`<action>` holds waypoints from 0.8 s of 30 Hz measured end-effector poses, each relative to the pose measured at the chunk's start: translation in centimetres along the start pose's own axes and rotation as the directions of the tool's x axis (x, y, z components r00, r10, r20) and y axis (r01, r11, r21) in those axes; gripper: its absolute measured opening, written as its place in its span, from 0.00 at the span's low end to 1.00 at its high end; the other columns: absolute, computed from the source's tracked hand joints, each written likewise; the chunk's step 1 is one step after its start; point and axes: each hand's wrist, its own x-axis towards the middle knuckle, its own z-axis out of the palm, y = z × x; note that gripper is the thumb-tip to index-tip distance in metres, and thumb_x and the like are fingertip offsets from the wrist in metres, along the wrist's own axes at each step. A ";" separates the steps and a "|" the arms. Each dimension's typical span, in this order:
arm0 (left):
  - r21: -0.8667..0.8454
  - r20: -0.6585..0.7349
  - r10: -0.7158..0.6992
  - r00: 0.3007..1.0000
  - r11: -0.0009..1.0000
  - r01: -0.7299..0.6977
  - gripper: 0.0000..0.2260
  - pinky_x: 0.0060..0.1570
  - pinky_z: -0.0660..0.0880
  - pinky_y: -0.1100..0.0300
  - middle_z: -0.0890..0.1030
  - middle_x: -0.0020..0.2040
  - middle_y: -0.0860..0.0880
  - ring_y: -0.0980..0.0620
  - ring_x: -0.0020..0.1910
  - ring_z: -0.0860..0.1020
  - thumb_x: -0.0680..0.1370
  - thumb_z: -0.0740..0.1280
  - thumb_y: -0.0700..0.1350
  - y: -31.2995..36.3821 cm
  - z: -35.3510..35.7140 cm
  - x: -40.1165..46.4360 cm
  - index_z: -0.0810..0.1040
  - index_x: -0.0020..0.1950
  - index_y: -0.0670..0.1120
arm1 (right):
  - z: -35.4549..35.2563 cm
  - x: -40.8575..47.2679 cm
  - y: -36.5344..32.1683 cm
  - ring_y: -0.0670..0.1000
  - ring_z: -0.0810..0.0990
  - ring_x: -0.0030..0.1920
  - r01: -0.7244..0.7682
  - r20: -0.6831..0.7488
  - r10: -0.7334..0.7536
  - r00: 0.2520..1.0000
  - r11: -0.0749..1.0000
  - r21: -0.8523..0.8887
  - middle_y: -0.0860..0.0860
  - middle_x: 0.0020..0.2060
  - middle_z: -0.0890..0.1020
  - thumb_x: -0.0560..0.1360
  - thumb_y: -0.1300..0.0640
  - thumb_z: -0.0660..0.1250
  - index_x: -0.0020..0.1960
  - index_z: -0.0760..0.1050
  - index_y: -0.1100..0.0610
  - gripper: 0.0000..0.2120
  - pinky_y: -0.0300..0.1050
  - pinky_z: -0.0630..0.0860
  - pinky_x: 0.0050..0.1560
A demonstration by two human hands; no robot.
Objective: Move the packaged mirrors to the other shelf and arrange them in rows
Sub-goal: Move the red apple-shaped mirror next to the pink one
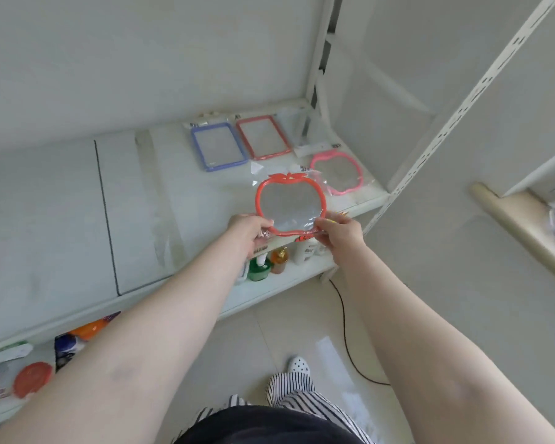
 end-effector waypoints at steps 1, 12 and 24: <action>0.003 -0.024 0.004 1.000 1.000 -0.004 0.07 0.30 0.77 0.63 0.78 0.34 0.45 0.51 0.33 0.76 0.74 0.66 0.29 0.6 0.6 0.7 0.76 0.42 0.40 | -0.1 1.4 -0.7 0.51 0.78 0.30 0.013 0.028 -0.012 1.000 0.999 -0.034 0.56 0.32 0.79 0.72 0.69 0.69 0.47 0.79 0.60 0.07 0.38 0.81 0.36; 0.065 -0.225 0.101 0.969 0.994 -0.088 0.13 0.51 0.79 0.53 0.80 0.43 0.41 0.48 0.35 0.78 0.73 0.67 0.28 1.8 4.8 6.6 0.78 0.56 0.36 | -0.2 11.2 -3.9 0.47 0.73 0.22 0.029 0.177 0.002 0.984 0.985 -0.170 0.56 0.29 0.76 0.72 0.73 0.67 0.44 0.78 0.58 0.10 0.34 0.77 0.27; 0.911 -0.028 0.518 0.855 0.365 -0.191 0.34 0.76 0.54 0.46 0.56 0.78 0.43 0.41 0.78 0.53 0.75 0.68 0.51 5.1 8.9 13.9 0.57 0.77 0.52 | 3.0 17.8 -3.6 0.53 0.76 0.29 -0.026 0.105 0.061 0.993 0.952 -0.305 0.55 0.29 0.77 0.71 0.69 0.70 0.48 0.77 0.59 0.09 0.53 0.81 0.46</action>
